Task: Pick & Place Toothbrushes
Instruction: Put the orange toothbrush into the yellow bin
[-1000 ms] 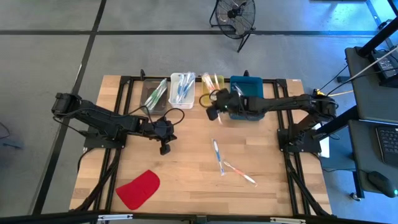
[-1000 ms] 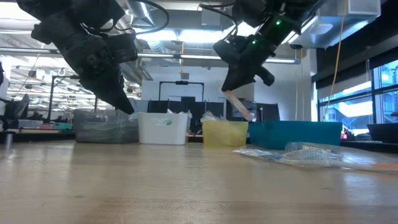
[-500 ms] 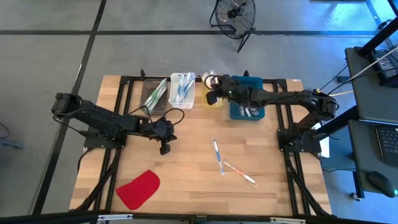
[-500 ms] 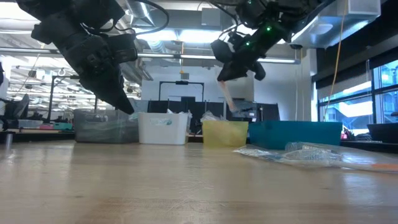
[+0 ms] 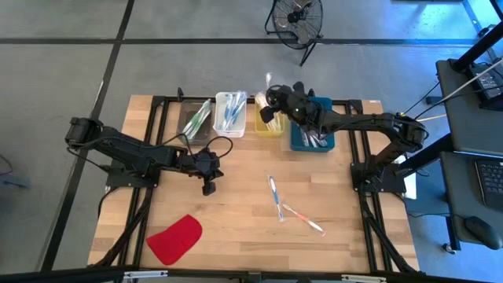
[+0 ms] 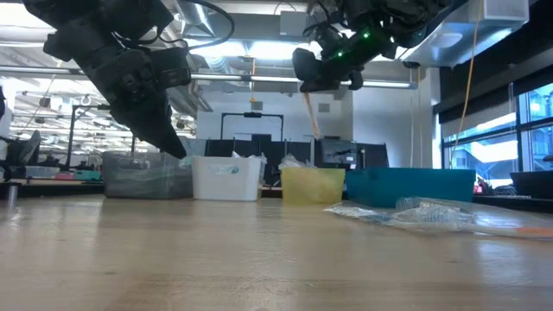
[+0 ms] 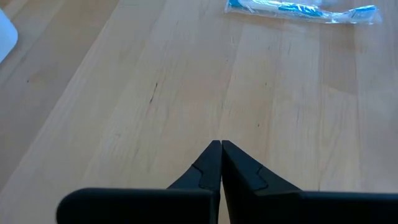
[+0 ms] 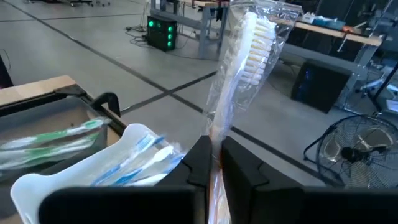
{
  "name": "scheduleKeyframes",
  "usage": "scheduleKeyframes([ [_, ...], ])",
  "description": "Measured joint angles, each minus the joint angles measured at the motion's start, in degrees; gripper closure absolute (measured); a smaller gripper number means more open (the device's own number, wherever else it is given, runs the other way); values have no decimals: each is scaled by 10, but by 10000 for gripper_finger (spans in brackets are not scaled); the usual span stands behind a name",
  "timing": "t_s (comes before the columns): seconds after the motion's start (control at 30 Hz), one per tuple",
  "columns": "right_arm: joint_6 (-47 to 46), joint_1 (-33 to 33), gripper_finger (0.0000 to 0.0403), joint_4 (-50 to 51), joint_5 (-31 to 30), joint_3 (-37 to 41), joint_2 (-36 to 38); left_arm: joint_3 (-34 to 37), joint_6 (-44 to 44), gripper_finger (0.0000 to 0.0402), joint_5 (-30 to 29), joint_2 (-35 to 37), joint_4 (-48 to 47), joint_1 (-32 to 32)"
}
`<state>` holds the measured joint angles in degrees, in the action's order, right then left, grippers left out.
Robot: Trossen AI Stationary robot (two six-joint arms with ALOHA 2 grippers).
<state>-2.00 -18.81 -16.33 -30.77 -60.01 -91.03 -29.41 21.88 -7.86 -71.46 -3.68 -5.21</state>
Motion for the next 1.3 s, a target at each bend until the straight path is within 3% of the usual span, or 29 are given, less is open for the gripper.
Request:
scheduleKeyframes([
  [0.73, -82, -60, 381, 54, 93, 0, -97, 0, 0, 398, 0, 0, 0, 0],
  [1.3, -157, -79, 374, 74, 94, 0, -147, 0, 0, 398, 0, 0, -11, 0],
])
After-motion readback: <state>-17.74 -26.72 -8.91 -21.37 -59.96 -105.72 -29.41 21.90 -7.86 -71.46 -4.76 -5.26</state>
